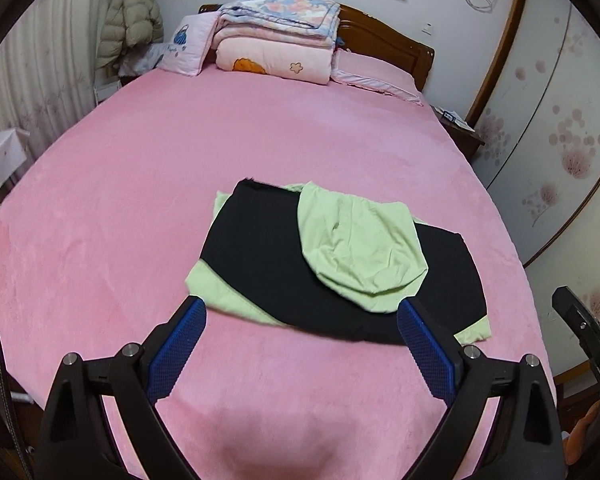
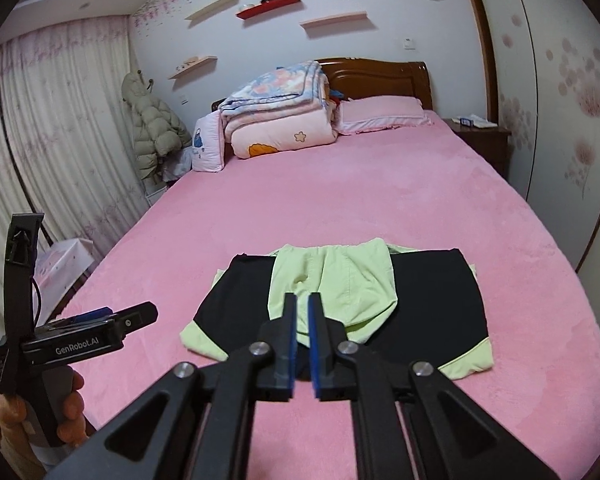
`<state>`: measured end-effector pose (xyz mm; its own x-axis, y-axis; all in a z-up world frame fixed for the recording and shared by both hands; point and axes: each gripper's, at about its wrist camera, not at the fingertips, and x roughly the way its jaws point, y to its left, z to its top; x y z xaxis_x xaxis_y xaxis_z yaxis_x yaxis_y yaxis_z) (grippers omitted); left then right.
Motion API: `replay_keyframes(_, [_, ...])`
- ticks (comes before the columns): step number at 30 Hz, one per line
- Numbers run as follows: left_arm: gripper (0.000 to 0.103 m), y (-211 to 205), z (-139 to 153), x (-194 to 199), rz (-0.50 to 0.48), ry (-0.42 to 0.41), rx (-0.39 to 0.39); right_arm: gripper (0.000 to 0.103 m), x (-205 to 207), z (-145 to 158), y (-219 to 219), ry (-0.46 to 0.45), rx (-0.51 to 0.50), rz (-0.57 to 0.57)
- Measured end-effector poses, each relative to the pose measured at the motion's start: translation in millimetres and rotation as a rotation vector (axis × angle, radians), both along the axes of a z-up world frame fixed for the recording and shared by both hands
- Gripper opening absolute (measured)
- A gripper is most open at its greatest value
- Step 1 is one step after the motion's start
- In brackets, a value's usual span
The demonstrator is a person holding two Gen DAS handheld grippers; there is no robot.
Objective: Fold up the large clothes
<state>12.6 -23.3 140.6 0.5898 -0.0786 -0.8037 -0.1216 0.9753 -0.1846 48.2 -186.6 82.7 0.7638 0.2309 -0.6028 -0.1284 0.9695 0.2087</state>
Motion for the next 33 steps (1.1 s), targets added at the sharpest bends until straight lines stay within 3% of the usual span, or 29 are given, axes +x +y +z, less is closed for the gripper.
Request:
replay_keyframes(2, [0.096,10.6,-13.2,-4.4,0.015,0.024,-0.019,0.022,-8.0,0.1,5.7,-0.019,-0.021,0.004])
replay_keyframes(9, [0.096,42.3,-77.7,-11.6,0.053,0.078,-0.079,0.023,-21.2,-28.1,25.6,-0.098,-0.055,-0.006])
replay_keyframes(13, [0.096,59.2,-135.4,-5.4,0.071,0.104,-0.218,0.023,-18.7,-56.9,39.4,-0.133,-0.091,-0.029])
replay_keyframes(18, [0.096,74.2,-200.8,16.1,0.099,0.127,-0.359,0.023,2.4,-98.7,47.4,-0.083,-0.067,-0.014])
replay_keyframes(23, [0.096,84.8,-245.9,44.9,0.149,0.149,-0.474,0.023,26.8,-128.9,46.3,-0.022,-0.077,-0.015])
replay_keyframes(33, [0.095,67.5,-260.8,92.1,0.134,0.085,-0.379,0.023,79.6,-180.1,36.5,0.084,-0.083,-0.062])
